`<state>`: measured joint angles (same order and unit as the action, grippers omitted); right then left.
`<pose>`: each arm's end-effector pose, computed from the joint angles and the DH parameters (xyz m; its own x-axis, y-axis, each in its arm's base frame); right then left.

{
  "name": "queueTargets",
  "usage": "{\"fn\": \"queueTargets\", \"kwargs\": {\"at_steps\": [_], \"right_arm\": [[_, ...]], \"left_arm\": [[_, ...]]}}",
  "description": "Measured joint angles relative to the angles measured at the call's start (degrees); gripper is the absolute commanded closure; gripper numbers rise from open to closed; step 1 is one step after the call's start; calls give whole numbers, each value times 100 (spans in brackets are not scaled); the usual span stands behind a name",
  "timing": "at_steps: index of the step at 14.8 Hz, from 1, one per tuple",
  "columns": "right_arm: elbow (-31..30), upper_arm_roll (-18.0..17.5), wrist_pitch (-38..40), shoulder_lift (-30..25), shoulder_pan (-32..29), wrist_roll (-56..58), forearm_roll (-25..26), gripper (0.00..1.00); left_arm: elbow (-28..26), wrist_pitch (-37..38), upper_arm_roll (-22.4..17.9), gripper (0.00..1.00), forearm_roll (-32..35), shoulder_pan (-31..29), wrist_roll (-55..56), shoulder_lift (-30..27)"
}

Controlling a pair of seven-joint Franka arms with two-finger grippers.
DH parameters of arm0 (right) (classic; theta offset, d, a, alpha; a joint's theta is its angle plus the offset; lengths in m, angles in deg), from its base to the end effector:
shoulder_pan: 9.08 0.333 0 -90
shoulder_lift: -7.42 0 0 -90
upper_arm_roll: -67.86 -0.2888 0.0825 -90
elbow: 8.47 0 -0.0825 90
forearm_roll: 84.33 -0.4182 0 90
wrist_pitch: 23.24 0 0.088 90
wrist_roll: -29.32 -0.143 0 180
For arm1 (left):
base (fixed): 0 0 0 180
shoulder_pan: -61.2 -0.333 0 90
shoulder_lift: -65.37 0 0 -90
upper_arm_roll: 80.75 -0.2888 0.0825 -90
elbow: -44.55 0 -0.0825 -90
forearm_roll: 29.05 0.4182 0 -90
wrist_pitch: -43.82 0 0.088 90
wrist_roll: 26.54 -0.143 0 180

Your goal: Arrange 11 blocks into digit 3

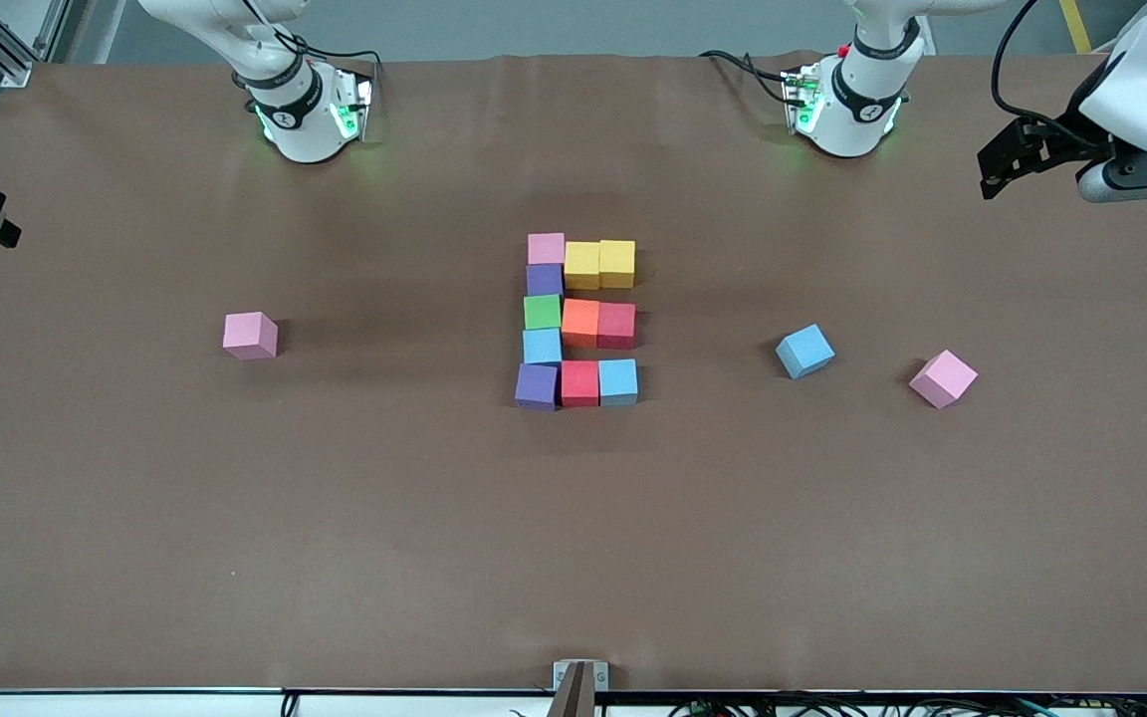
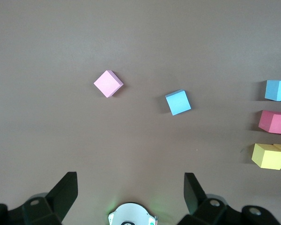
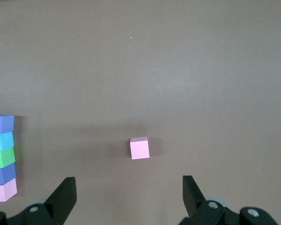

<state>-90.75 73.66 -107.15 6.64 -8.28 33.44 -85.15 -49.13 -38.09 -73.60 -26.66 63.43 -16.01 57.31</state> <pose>0.5719 -0.0483 0.6271 0.9990 -0.0138 0.0430 -0.0133 -0.9998 -0.0125 0.5240 -0.0840 0.5960 0.9982 0.0282 -0.0537 0.0244 -0.9972 -0.0700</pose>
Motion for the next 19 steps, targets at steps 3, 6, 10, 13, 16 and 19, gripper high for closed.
{"fn": "queueTargets", "kwargs": {"at_steps": [3,6,10,13,16,19], "right_arm": [[-6,0,330,9,9,0,0,0],[-7,0,532,23,9,0,0,0],[-7,0,544,45,9,0,0,0],[-7,1,544,54,9,0,0,0],[-7,1,544,54,9,0,0,0],[-7,1,544,54,9,0,0,0]], "left_arm": [[4,-17,-2,0,0,-5,-8,3],[57,-55,-4,0,0,-10,-13,40],[72,-60,-4,0,0,-12,-15,83],[73,-62,-4,0,0,-12,-15,92],[76,-63,-4,0,0,-12,-16,92],[76,-66,-4,0,0,-12,-16,93]]}}
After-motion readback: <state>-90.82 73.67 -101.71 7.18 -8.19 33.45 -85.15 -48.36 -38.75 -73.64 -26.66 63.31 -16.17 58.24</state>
